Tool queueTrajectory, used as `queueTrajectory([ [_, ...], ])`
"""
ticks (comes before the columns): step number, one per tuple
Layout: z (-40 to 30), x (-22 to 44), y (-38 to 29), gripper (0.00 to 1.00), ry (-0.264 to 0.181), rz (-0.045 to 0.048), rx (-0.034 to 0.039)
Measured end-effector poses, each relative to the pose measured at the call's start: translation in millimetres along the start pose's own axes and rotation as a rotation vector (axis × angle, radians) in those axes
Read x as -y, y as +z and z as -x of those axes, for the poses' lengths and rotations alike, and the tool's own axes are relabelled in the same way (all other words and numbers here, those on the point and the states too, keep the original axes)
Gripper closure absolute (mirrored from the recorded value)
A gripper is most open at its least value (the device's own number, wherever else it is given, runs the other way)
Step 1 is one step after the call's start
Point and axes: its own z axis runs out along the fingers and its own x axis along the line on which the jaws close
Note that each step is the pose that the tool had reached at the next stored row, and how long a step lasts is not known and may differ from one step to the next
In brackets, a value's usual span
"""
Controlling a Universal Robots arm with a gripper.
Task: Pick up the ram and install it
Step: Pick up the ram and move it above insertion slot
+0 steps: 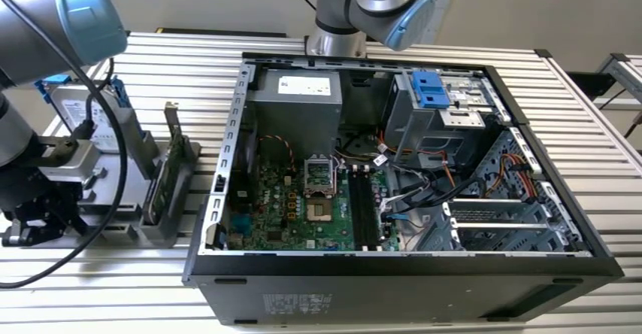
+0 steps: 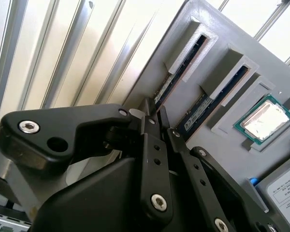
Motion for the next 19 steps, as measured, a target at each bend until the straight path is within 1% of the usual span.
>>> queueTrajectory([
  [9, 0.0, 0.6, -0.1, 1.0, 0.0, 0.0001, -0.0001],
  [13, 0.0, 0.6, -2.6, 1.0, 0.0, 0.0, 0.0],
  [19, 0.1, 0.6, -8.5, 1.0, 0.0, -0.0001, 0.0],
])
